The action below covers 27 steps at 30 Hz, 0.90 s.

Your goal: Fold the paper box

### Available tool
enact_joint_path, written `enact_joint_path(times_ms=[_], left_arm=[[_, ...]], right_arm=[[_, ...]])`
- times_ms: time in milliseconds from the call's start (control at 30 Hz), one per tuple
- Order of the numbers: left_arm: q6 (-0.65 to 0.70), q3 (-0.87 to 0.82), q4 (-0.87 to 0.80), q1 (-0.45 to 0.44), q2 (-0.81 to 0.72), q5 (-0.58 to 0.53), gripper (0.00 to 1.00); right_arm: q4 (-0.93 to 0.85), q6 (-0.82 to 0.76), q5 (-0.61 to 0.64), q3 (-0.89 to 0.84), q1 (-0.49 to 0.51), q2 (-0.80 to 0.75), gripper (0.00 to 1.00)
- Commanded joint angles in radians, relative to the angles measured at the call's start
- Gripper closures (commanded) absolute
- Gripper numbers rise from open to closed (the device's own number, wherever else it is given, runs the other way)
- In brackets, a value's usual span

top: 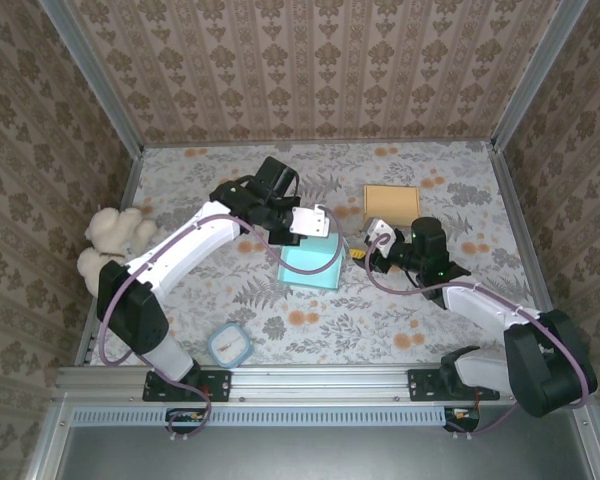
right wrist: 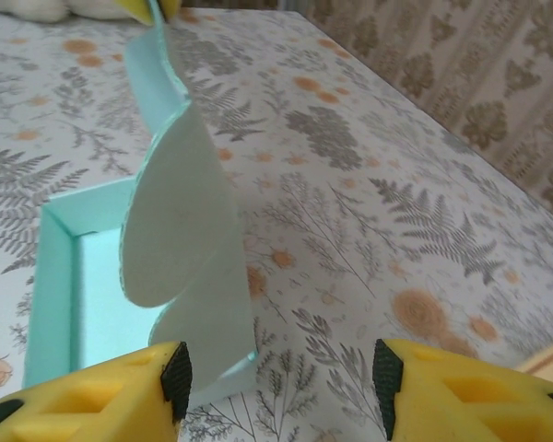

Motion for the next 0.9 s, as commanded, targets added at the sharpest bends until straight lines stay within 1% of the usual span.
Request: enact_joint_path(times_ms=[0, 67, 133, 167, 267, 333, 433, 467, 533, 567, 700, 733, 800, 833, 867], left_arm=[[0.039, -0.012, 0.009, -0.007, -0.044, 0.07, 1.0], [0.04, -0.01, 0.012, -0.01, -0.045, 0.081, 1.0], [0.041, -0.01, 0.018, -0.011, -0.044, 0.083, 1.0], [0.041, -0.011, 0.019, -0.013, -0.043, 0.084, 1.0], [0.044, -0.009, 0.023, -0.015, -0.038, 0.092, 1.0], [0.044, -0.011, 0.027, -0.018, -0.037, 0.095, 1.0], [0.047, -0.008, 0.027, -0.021, -0.037, 0.103, 1.0], [0.049, -0.009, 0.026, -0.024, -0.039, 0.107, 1.0], [0.05, -0.008, 0.024, -0.028, -0.04, 0.11, 1.0], [0.052, -0.006, 0.023, -0.031, -0.04, 0.112, 1.0], [0.061, 0.007, 0.006, -0.042, -0.041, 0.117, 1.0], [0.063, 0.011, 0.0, -0.046, -0.042, 0.12, 1.0], [0.067, 0.013, -0.006, -0.05, -0.045, 0.122, 1.0], [0.069, 0.015, -0.01, -0.053, -0.046, 0.127, 1.0], [0.071, 0.016, -0.013, -0.056, -0.047, 0.128, 1.0]], right_arm=[[-0.037, -0.098, -0.144, 0.058, -0.006, 0.015, 0.45], [-0.055, -0.117, -0.175, 0.074, -0.006, 0.02, 0.49], [-0.08, -0.136, -0.199, 0.09, -0.005, 0.024, 0.49], [-0.094, -0.143, -0.206, 0.097, -0.006, 0.026, 0.52], [-0.115, -0.157, -0.218, 0.108, -0.005, 0.033, 0.53], [-0.116, -0.164, -0.225, 0.11, -0.006, 0.04, 0.56], [-0.118, -0.17, -0.233, 0.114, -0.005, 0.049, 0.56], [-0.121, -0.172, -0.238, 0.116, -0.005, 0.052, 0.59], [-0.119, -0.179, -0.247, 0.115, -0.006, 0.056, 0.59], [-0.118, -0.182, -0.252, 0.117, -0.006, 0.058, 0.62], [-0.123, -0.195, -0.266, 0.117, -0.005, 0.061, 0.64], [-0.127, -0.199, -0.269, 0.118, -0.006, 0.061, 0.66], [-0.132, -0.205, -0.268, 0.12, -0.005, 0.063, 0.66], [-0.135, -0.209, -0.269, 0.121, -0.006, 0.063, 0.69], [-0.139, -0.212, -0.269, 0.121, -0.005, 0.063, 0.7]])
